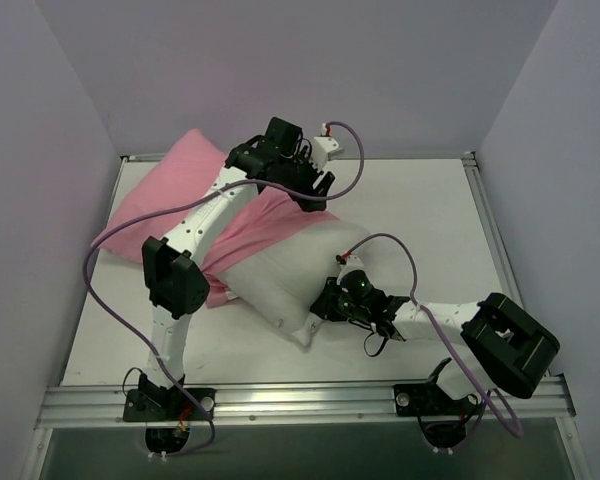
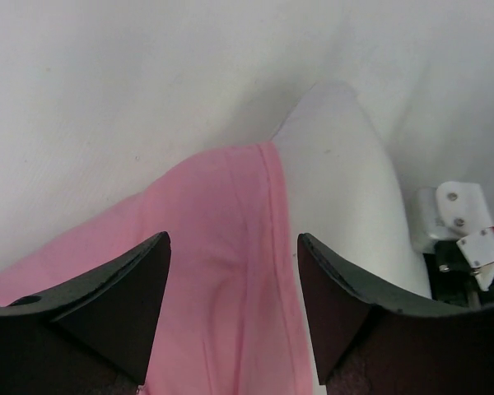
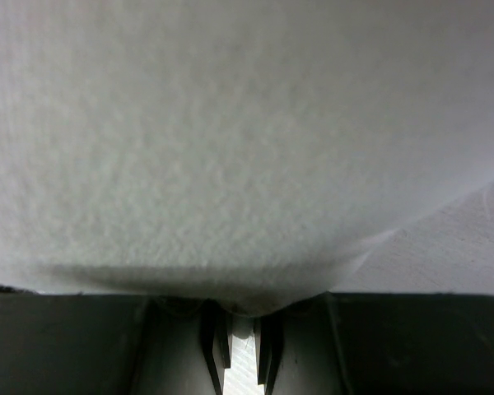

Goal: Remove the pillowcase from the pillow

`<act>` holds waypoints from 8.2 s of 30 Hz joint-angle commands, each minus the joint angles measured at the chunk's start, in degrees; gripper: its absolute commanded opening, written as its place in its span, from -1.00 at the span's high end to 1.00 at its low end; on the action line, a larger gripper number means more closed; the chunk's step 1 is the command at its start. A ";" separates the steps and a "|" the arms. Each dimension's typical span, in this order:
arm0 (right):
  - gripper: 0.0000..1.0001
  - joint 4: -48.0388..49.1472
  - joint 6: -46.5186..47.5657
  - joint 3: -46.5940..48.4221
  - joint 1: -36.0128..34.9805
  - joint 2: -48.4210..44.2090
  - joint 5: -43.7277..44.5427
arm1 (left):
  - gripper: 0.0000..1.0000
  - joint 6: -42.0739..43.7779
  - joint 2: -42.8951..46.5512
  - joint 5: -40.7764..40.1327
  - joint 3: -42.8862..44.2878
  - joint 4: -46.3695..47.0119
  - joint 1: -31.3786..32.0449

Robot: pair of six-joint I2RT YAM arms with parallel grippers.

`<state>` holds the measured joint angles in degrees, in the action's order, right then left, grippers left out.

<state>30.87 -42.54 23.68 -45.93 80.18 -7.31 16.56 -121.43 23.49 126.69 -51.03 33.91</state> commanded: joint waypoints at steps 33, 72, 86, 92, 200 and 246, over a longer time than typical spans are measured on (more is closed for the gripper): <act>1.00 -9.95 -0.17 -4.17 -1.97 0.59 1.69 | -0.02 -0.65 -5.32 -16.54 4.88 -0.39 0.46; 0.10 -32.42 4.56 8.37 1.44 -10.81 8.18 | 0.95 2.52 0.39 -18.93 -10.68 8.57 -17.30; 0.02 -52.07 24.35 56.89 -0.44 -1.47 23.92 | 0.95 -6.10 4.88 -9.34 -15.25 7.61 -16.16; 0.69 -42.76 21.37 57.45 -3.99 11.90 19.18 | 0.95 -7.06 5.67 -8.11 -15.43 7.52 -16.16; 1.00 -46.52 23.47 32.83 17.98 22.91 11.88 | 0.95 22.21 47.33 -20.33 -39.86 6.72 -82.87; 0.16 -61.37 32.34 80.98 0.42 17.52 16.04 | 0.95 2.08 54.54 5.43 -47.41 7.61 -67.49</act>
<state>-29.91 -13.58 102.35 -39.81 92.40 13.39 20.18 -66.94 26.76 77.73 -46.28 -34.06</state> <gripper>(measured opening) 0.372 0.042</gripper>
